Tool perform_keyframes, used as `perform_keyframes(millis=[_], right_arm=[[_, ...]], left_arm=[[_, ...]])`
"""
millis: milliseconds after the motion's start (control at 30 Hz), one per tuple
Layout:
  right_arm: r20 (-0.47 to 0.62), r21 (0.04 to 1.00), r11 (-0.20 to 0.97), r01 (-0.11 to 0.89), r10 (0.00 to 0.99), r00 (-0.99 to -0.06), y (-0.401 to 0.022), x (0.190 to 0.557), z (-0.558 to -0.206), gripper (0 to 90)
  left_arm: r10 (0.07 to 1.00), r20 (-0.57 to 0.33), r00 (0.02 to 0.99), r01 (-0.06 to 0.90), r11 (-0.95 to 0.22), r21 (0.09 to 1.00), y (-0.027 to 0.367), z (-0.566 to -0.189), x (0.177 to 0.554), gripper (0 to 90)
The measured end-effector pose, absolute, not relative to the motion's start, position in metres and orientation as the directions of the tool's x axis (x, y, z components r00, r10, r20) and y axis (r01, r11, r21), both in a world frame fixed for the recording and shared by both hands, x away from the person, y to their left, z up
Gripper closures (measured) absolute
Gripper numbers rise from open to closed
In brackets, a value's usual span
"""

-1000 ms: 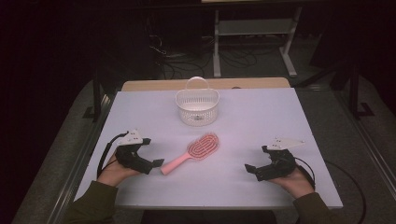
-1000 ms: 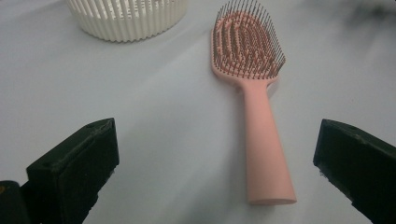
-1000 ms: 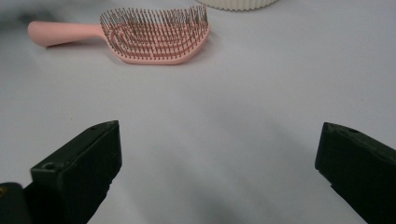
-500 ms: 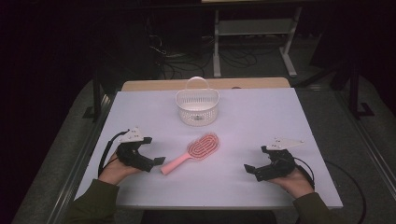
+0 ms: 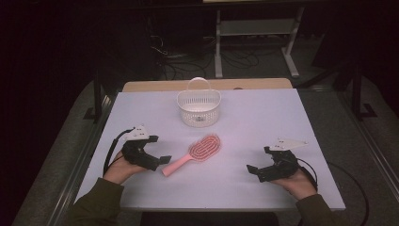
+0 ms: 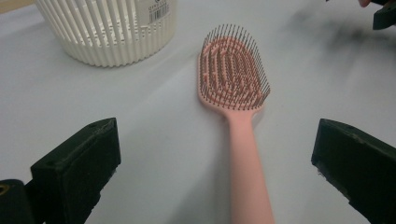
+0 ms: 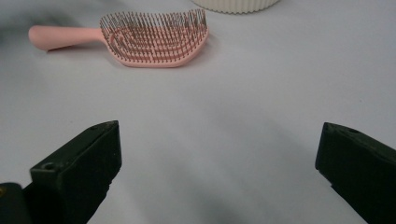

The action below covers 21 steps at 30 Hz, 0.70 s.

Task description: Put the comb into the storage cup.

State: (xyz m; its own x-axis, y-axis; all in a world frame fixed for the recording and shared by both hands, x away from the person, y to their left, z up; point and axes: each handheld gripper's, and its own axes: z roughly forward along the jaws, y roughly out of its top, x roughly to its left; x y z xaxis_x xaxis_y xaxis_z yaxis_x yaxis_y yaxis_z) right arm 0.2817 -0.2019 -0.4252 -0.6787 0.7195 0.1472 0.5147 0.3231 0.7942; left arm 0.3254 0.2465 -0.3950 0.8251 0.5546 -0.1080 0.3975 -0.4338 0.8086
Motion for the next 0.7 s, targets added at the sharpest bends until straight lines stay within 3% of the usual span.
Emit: perform_keyframes(millis=[700], right_arm=[[0.144, 0.798, 0.318, 0.512, 0.725, -0.673, -0.2033, 0.2814, -0.424, 0.0]], left_arm=[[0.567, -0.109, 0.816, 0.399, -0.417, 0.816, 0.2368, -0.3849, 0.3301, 1.5]])
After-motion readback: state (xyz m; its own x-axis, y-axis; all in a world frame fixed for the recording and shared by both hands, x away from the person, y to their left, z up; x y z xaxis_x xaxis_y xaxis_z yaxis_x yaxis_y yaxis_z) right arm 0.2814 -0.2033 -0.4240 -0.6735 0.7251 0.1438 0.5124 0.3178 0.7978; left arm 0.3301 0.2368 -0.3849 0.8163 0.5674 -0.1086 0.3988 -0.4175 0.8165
